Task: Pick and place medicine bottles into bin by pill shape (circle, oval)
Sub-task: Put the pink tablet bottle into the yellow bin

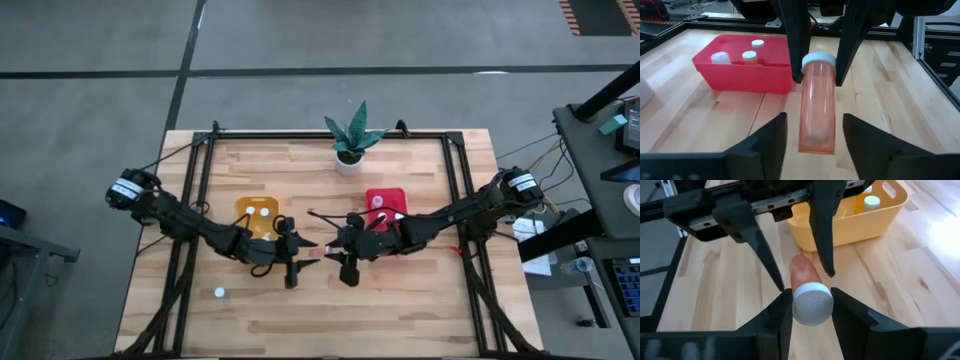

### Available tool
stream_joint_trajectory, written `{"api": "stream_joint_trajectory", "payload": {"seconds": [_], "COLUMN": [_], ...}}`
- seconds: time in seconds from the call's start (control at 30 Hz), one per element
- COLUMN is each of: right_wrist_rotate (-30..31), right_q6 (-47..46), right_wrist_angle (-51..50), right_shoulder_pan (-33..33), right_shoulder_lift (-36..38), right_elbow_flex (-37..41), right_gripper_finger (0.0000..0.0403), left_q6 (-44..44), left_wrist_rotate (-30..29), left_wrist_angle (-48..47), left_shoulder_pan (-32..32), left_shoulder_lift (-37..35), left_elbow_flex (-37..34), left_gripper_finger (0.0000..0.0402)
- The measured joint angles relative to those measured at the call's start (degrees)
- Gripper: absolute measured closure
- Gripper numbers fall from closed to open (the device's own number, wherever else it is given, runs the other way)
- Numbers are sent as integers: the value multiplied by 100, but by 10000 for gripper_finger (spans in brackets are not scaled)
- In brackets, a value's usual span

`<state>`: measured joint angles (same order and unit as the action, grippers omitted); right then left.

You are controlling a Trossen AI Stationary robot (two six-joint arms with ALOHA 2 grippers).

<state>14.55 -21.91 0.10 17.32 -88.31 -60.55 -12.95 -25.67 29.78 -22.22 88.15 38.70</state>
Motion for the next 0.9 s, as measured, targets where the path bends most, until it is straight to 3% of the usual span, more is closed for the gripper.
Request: {"api": "stream_joint_trajectory", "payload": {"seconds": [0.33, 0.57, 0.73, 0.9], "right_wrist_rotate": [0, 2, 10, 58], "right_q6": [-5, 5, 45, 244], "right_wrist_angle": [36, -47, -358, -400], "right_shoulder_pan": [0, 0, 50, 310], "right_shoulder_lift": [0, 208, 645, 1168], "right_elbow_flex": [0, 7, 7, 158], "right_gripper_finger": [291, 244, 198, 179], "left_q6": [31, 251, 635, 1072], "left_wrist_rotate": [15, -25, -31, 32], "left_wrist_angle": [-31, 161, 872, 1658], "left_shoulder_pan": [4, 10, 0, -49], "left_shoulder_lift": [-3, -10, -12, -12], "left_elbow_flex": [-7, -30, -142, -260], "left_gripper_finger": [329, 315, 310, 310]}}
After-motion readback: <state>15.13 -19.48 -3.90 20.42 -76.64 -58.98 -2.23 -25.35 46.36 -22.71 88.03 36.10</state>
